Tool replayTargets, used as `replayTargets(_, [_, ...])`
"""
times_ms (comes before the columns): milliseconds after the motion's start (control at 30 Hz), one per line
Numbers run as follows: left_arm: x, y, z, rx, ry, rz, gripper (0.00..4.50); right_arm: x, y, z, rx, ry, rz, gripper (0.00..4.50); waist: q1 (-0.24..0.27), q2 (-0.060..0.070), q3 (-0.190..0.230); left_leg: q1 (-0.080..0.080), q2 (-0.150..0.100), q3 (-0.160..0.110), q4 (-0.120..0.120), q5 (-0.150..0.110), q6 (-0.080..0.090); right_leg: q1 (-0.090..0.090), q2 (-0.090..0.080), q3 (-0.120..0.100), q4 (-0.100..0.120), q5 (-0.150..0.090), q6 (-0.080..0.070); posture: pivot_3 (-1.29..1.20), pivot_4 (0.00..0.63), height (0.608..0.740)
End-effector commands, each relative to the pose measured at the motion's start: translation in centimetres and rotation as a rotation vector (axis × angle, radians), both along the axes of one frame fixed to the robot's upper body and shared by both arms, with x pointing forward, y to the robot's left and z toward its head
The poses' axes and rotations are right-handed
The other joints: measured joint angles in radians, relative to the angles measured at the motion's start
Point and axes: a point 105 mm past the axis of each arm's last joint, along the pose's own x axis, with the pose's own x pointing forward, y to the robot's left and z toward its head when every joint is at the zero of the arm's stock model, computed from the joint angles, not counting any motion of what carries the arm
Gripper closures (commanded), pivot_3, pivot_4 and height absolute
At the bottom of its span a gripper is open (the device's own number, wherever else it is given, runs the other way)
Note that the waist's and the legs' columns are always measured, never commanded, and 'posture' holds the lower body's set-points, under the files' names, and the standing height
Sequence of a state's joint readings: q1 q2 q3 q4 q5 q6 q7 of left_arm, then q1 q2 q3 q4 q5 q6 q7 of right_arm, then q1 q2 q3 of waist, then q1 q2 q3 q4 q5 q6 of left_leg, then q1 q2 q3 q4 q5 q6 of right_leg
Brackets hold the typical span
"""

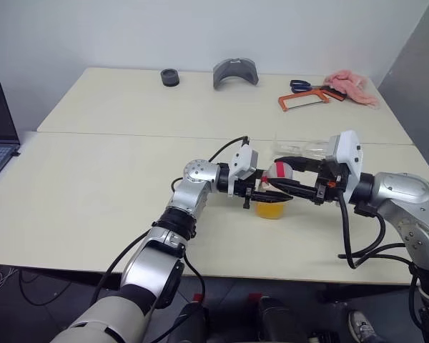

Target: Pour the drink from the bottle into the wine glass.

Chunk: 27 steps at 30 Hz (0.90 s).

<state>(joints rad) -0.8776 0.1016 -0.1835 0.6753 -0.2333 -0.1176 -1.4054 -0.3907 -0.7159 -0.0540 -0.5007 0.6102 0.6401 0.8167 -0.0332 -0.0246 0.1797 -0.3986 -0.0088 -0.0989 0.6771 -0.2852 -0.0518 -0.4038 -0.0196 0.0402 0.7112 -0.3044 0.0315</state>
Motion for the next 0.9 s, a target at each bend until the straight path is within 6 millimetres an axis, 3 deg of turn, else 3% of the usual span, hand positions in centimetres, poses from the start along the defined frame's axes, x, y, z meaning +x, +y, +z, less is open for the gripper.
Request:
replayTargets(33, [0.1, 0.3, 1.7, -0.038, -0.058, 0.008, 2.83, -0.3, -0.5, 1.5, 0.075, -0.080, -0.076, 0.87, 0.000, 0.000, 0.000, 0.000, 0.000, 0.000, 0.000, 0.000, 0.000, 0.000, 0.000, 0.000, 0.000, 0.000, 0.000, 0.00, 0.150, 0.740])
replayTargets(100, [0.1, 0.4, 1.6, -0.039, -0.056, 0.014, 2.83, -0.9, -0.4, 1.8, 0.121, -0.103, -0.118, 0.55, 0.001, 0.000, 0.000, 0.000, 0.000, -0.001, 0.000, 0.000, 0.000, 0.000, 0.000, 0.000, 0.000, 0.000, 0.000, 0.00, 0.150, 0.740])
replayTargets(433, [0.2, 0.3, 1.6, -0.041, -0.054, 0.024, 2.83, -1.4, 2.0, 0.8, 0.144, -0.224, -0.299, 0.55, -0.001, 0.000, 0.000, 0.000, 0.000, -0.002, 0.000, 0.000, 0.000, 0.000, 0.000, 0.000, 0.000, 0.000, 0.000, 0.00, 0.150, 0.740])
replayTargets(900, [0.2, 0.1, 1.7, -0.043, -0.055, 0.021, 2.84, -1.2, -1.1, 0.8, 0.154, -0.236, -0.448, 0.55, 0.000, 0.000, 0.000, 0.000, 0.000, -0.002, 0.000, 0.000, 0.000, 0.000, 0.000, 0.000, 0.000, 0.000, 0.000, 0.00, 0.150, 0.740])
